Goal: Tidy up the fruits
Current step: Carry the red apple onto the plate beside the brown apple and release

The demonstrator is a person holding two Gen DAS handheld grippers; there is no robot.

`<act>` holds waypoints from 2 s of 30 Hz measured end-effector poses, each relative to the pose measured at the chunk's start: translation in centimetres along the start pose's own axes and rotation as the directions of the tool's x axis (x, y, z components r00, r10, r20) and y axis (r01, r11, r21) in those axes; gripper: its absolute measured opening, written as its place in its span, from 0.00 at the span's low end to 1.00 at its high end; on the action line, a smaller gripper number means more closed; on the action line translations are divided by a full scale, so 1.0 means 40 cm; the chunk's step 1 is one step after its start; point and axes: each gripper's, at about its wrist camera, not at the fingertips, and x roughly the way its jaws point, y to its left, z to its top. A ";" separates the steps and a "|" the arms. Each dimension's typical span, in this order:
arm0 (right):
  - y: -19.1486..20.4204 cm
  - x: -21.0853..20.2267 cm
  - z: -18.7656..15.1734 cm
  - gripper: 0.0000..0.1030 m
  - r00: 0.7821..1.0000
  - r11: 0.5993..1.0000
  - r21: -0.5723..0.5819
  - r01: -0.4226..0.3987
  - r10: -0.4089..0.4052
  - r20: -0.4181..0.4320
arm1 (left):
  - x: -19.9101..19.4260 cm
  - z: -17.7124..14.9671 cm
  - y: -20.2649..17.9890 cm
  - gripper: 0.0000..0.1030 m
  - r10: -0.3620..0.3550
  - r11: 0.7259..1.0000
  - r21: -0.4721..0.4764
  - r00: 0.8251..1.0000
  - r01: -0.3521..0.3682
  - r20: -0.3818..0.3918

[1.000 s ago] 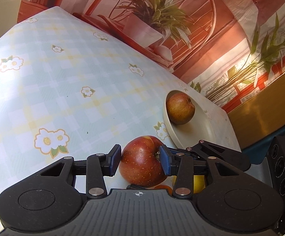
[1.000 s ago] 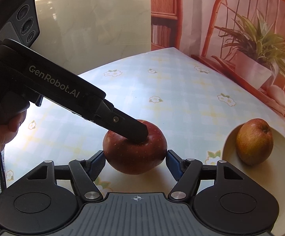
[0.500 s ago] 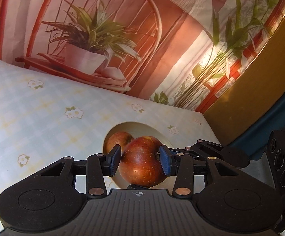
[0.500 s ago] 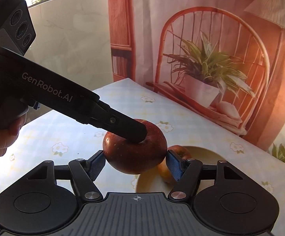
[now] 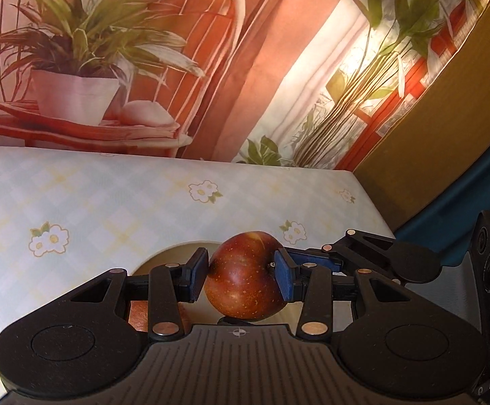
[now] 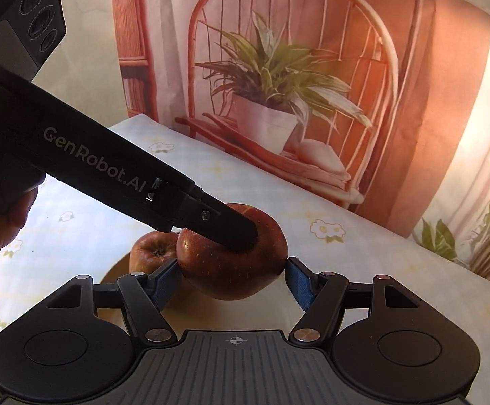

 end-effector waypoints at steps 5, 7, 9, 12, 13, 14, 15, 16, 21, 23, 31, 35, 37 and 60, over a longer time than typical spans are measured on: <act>-0.023 0.064 -0.021 0.62 0.999 1.000 0.021 -0.022 0.023 -0.026 | 0.058 0.004 0.027 0.44 0.029 1.000 -0.012 0.999 -0.029 -0.038; -0.024 0.081 -0.028 0.62 0.999 0.999 0.031 -0.031 0.032 -0.034 | 0.073 0.004 0.036 0.44 0.035 0.999 -0.014 0.998 -0.035 -0.050; -0.028 0.095 -0.032 0.62 0.998 0.998 0.045 -0.040 0.042 -0.041 | 0.077 0.001 0.046 0.44 0.037 0.999 -0.018 0.998 -0.038 -0.056; -0.028 0.107 -0.032 0.62 0.998 0.998 0.041 -0.038 0.040 -0.045 | 0.084 0.001 0.053 0.44 0.039 0.999 -0.028 0.998 -0.041 -0.056; -0.027 0.110 -0.032 0.62 0.998 0.999 0.040 -0.036 0.038 -0.046 | 0.083 0.000 0.054 0.44 0.040 0.999 -0.029 0.998 -0.042 -0.055; -0.027 0.113 -0.032 0.62 0.998 0.999 0.040 -0.036 0.037 -0.048 | 0.085 0.000 0.056 0.44 0.042 0.999 -0.030 0.998 -0.044 -0.056; -0.028 0.118 -0.031 0.62 0.998 0.999 0.040 -0.035 0.037 -0.051 | 0.086 -0.001 0.058 0.44 0.044 0.998 -0.031 0.997 -0.046 -0.056; -0.027 0.121 -0.031 0.62 0.998 0.999 0.040 -0.032 0.034 -0.054 | 0.086 -0.002 0.059 0.44 0.046 0.998 -0.034 0.997 -0.048 -0.055; -0.025 0.131 -0.029 0.62 0.999 0.999 0.044 -0.027 0.029 -0.038 | 0.082 -0.003 0.066 0.44 0.053 0.998 -0.042 0.998 -0.055 -0.041; -0.022 0.131 -0.029 0.63 0.999 0.999 0.046 -0.020 0.022 -0.035 | 0.080 -0.003 0.065 0.44 0.065 0.997 -0.038 0.997 -0.066 -0.033; -0.018 0.107 -0.041 0.65 0.999 0.999 0.046 -0.007 0.008 -0.031 | 0.071 -0.006 0.050 0.44 0.124 0.992 0.000 0.992 -0.124 0.000; -0.027 0.070 -0.053 0.65 1.000 0.998 0.067 0.007 -0.007 0.001 | 0.059 -0.006 0.052 0.44 0.166 0.986 -0.007 0.986 -0.166 0.011; -0.032 0.046 -0.061 0.65 1.000 0.997 0.081 0.016 -0.017 0.018 | 0.048 -0.008 0.050 0.44 0.211 0.977 0.004 0.977 -0.211 0.021; 0.015 -0.167 -0.174 0.64 0.983 0.968 0.244 0.057 -0.097 0.155 | -0.132 -0.086 0.023 0.46 0.296 0.954 0.010 0.944 -0.301 0.147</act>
